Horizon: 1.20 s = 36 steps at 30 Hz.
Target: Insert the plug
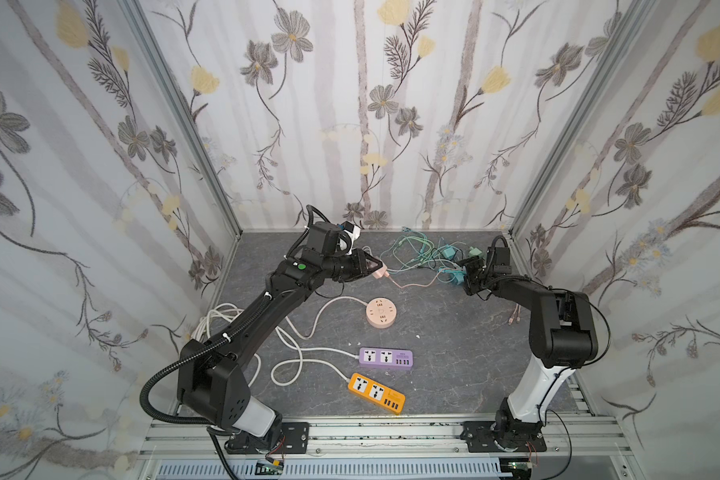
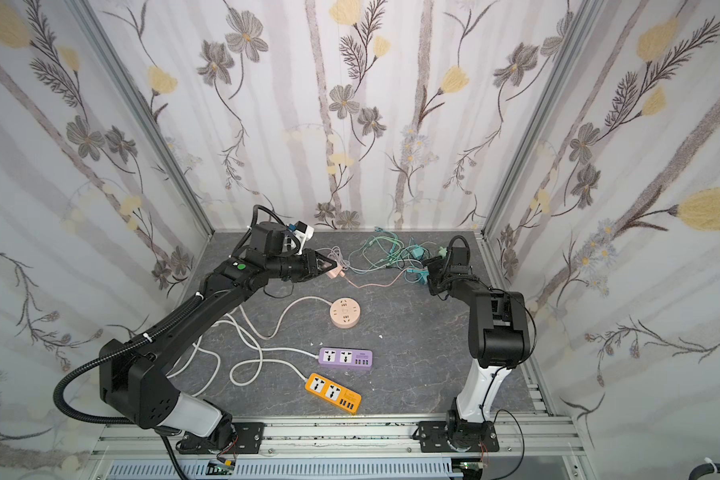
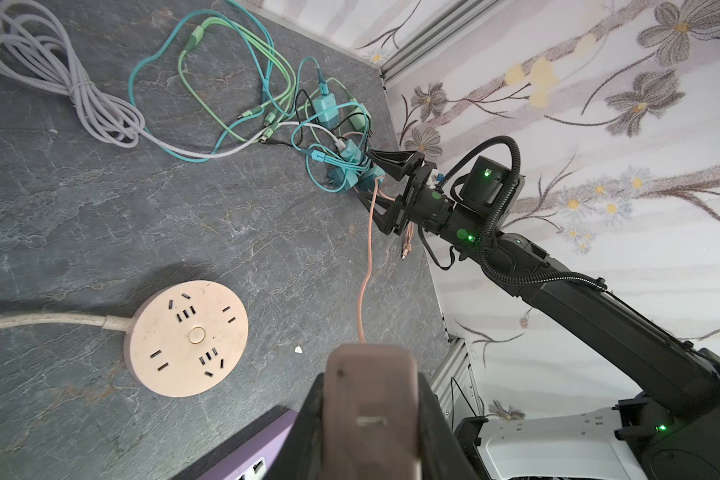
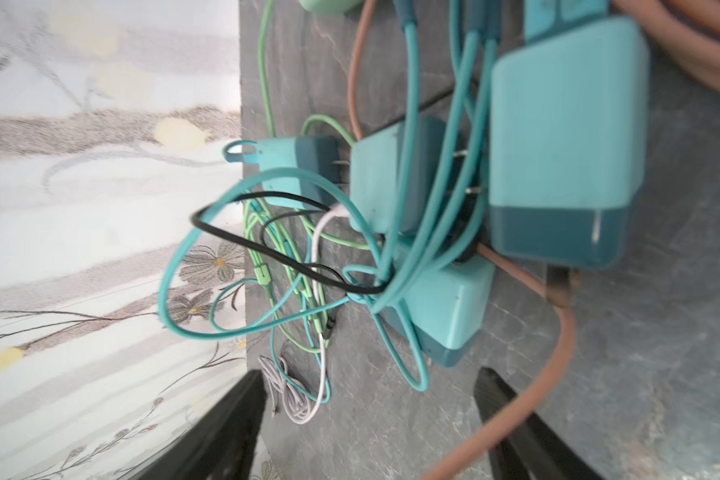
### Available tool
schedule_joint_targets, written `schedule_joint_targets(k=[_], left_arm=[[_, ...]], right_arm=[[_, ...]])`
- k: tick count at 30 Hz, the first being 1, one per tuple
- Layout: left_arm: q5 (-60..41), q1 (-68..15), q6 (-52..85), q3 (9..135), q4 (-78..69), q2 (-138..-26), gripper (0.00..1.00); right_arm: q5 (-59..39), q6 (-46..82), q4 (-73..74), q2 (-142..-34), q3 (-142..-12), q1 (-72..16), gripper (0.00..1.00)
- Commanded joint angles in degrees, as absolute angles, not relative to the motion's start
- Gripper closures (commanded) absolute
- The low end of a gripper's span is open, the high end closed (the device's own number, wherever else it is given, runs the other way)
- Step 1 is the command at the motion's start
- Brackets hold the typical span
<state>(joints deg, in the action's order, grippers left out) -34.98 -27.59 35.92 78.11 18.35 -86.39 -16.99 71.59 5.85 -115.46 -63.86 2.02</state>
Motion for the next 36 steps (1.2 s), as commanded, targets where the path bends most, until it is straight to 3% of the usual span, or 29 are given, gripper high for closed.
schedule_joint_targets(k=[1,4,11,15,23,29,33,36], left_arm=[[-35.5,-27.3,34.2,78.7,19.0,-85.5,1.00],[-36.5,-27.4,33.8,79.0,19.1,-85.2,1.00],[-38.0,-29.2,34.3,82.8,18.5,-86.0,1.00],[-40.0,-30.9,34.6,88.5,16.7,-87.9,1.00],[-42.0,-32.4,33.7,101.1,18.6,-92.8,1.00],[-41.2,-32.3,34.2,100.9,17.3,-90.8,1.00],[-31.9,-31.1,33.0,97.1,19.7,-85.5,1.00],[-28.1,-29.2,34.7,93.6,20.1,-82.1,1.00]], right_arm=[[-10.7,70.7,11.4,-112.7,-63.8,2.5,0.74],[-6.5,64.2,10.0,-105.4,-64.0,2.5,0.99],[-1.2,47.9,-1.2,-87.8,-74.6,2.0,1.00],[-1.2,39.6,-5.4,-83.8,-83.6,1.2,1.00],[-1.6,28.5,-9.6,-81.8,-100.3,-0.4,1.00],[-3.5,22.3,-14.1,-80.6,-101.2,-6.8,1.00],[-8.1,22.6,-15.7,-82.4,-101.1,-10.6,1.00],[-5.9,21.8,-15.0,-84.2,-100.6,-13.9,1.00]])
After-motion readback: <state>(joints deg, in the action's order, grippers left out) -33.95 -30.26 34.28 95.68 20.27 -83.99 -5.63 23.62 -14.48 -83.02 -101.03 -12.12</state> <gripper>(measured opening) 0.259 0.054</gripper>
